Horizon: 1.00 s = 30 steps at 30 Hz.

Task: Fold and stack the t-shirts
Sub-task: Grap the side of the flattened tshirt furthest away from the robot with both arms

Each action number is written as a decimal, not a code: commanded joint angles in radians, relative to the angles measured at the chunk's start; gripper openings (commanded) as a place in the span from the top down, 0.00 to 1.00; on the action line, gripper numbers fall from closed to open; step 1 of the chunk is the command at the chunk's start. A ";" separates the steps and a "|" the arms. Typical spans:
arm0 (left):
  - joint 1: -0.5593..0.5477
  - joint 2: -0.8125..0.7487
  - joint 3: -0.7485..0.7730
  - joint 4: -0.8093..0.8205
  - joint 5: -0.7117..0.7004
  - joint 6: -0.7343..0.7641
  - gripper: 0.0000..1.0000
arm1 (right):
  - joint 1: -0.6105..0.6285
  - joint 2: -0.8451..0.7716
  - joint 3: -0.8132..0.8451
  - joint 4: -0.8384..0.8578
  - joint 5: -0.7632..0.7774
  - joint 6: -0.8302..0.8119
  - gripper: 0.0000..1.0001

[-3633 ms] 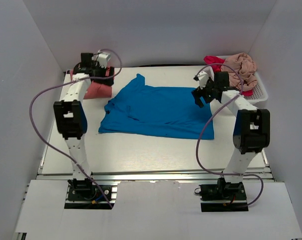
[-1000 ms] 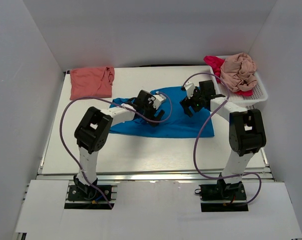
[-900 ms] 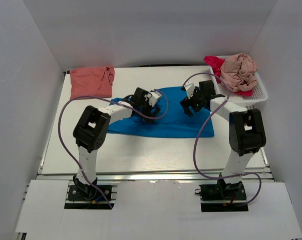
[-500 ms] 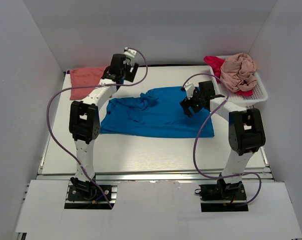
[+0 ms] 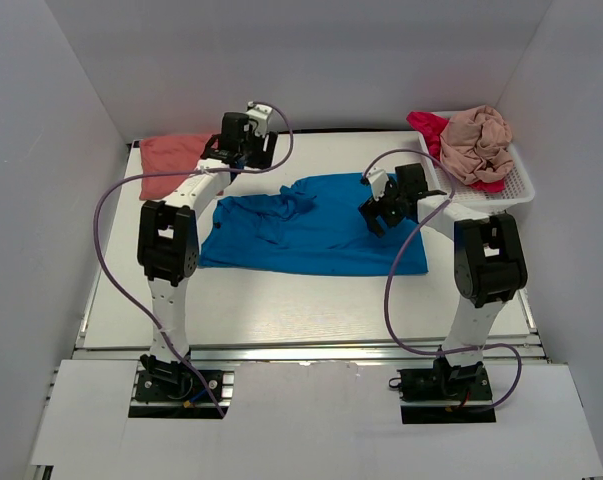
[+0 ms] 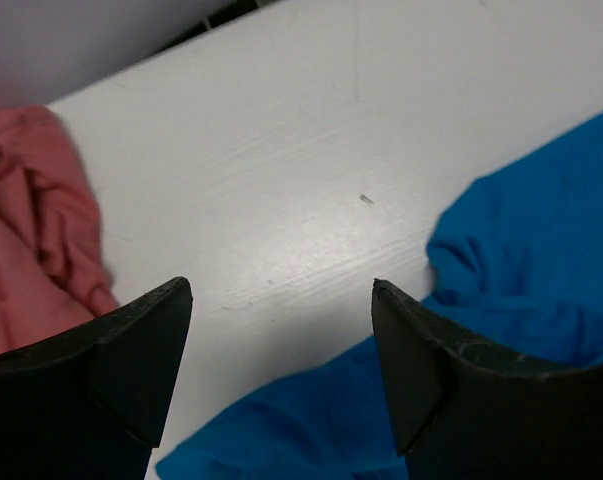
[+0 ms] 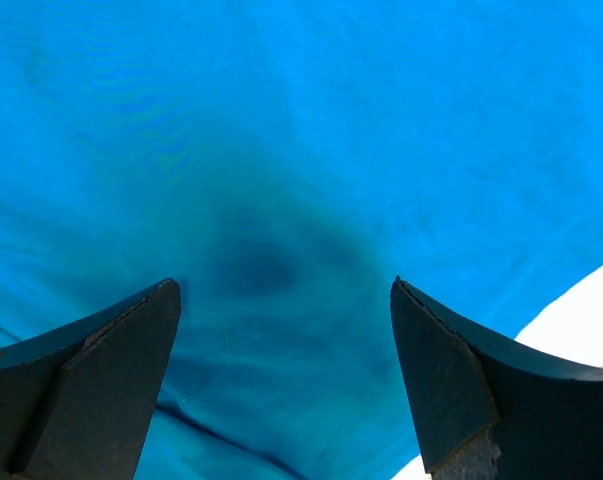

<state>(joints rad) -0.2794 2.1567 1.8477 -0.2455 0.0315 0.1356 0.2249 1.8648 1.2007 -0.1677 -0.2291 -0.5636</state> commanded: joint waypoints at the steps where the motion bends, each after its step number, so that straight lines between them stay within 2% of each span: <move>1: 0.000 -0.051 -0.041 -0.047 0.135 -0.062 0.18 | 0.004 0.019 0.031 0.013 0.010 0.002 0.11; 3: -0.001 -0.058 -0.048 -0.069 0.185 -0.099 0.19 | 0.002 0.028 0.039 0.010 0.014 0.004 0.10; 8: 0.000 -0.132 -0.160 -0.078 0.410 -0.149 0.21 | 0.004 0.024 0.040 0.011 0.031 -0.001 0.11; 12: -0.001 -0.173 -0.229 -0.100 0.441 -0.105 0.22 | 0.002 0.022 0.039 0.020 0.040 -0.004 0.11; 17: 0.000 -0.179 -0.294 -0.041 0.449 -0.125 0.24 | 0.004 0.030 0.046 0.011 0.042 0.001 0.11; 23: 0.000 -0.084 -0.214 -0.046 0.424 -0.100 0.27 | 0.004 0.030 0.042 0.013 0.040 0.002 0.11; 30: 0.000 0.040 0.022 -0.139 0.389 -0.054 0.29 | 0.005 0.039 0.037 0.019 0.045 0.002 0.11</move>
<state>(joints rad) -0.2794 2.1742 1.7615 -0.3420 0.4271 0.0498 0.2249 1.8915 1.2083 -0.1680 -0.1856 -0.5632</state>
